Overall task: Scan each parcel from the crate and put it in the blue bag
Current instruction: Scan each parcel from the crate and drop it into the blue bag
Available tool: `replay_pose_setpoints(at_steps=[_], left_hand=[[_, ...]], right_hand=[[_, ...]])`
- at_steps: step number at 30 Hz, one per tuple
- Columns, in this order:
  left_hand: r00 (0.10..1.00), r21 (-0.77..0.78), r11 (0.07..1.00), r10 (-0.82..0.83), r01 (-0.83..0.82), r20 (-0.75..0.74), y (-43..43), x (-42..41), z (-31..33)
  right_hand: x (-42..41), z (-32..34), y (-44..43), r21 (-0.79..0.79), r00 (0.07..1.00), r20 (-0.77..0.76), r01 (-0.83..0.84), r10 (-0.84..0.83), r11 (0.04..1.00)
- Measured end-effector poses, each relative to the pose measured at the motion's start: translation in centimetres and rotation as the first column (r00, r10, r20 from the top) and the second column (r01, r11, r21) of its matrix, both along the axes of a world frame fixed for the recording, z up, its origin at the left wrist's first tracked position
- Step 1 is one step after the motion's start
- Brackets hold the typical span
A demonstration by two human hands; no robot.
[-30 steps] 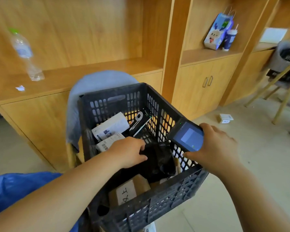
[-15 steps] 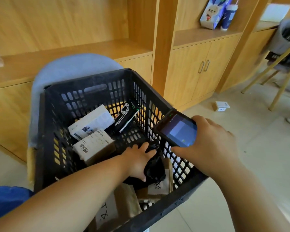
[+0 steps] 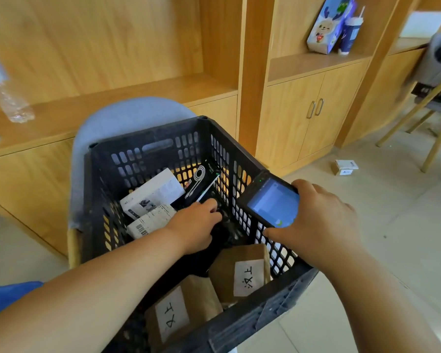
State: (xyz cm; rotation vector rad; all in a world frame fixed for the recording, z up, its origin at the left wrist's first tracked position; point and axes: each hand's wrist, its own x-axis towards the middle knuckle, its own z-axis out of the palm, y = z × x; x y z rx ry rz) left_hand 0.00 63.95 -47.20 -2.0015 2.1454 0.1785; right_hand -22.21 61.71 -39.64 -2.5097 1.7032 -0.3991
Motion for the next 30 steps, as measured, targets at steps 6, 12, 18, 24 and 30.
replay_pose_setpoints(at_steps=[6, 12, 18, 24, 30], left_hand=[[0.999, 0.088, 0.996, -0.017, 0.02, -0.03, 2.7, 3.0, 2.7], [0.969, 0.325, 0.923, 0.237, -0.204, -0.065, 3.8, 4.9, 3.3], [0.848, 0.311, 0.834, 0.513, -0.455, -0.134, 2.5, 4.1, 3.2], [0.862, 0.403, 0.762, 0.428, -0.506, 0.273, 1.4, 5.2, 1.5], [0.785, 0.479, 0.654, 0.311, -0.585, 0.535, 1.0, 5.5, 0.2]], right_hand=[[0.8, 0.1, 1.0, 0.006, 1.0, -0.012, -0.015, 0.015, 1.0], [1.8, 0.0, 1.6, -0.001, 0.999, -0.032, -0.042, 0.041, 0.999], [2.4, -0.3, 1.6, 0.017, 0.997, -0.049, -0.062, 0.062, 0.998], [2.9, -0.5, 1.2, 0.011, 0.995, -0.055, -0.079, 0.079, 0.997], [3.3, -0.6, 1.0, 0.008, 0.996, -0.058, -0.073, 0.073, 0.997]])
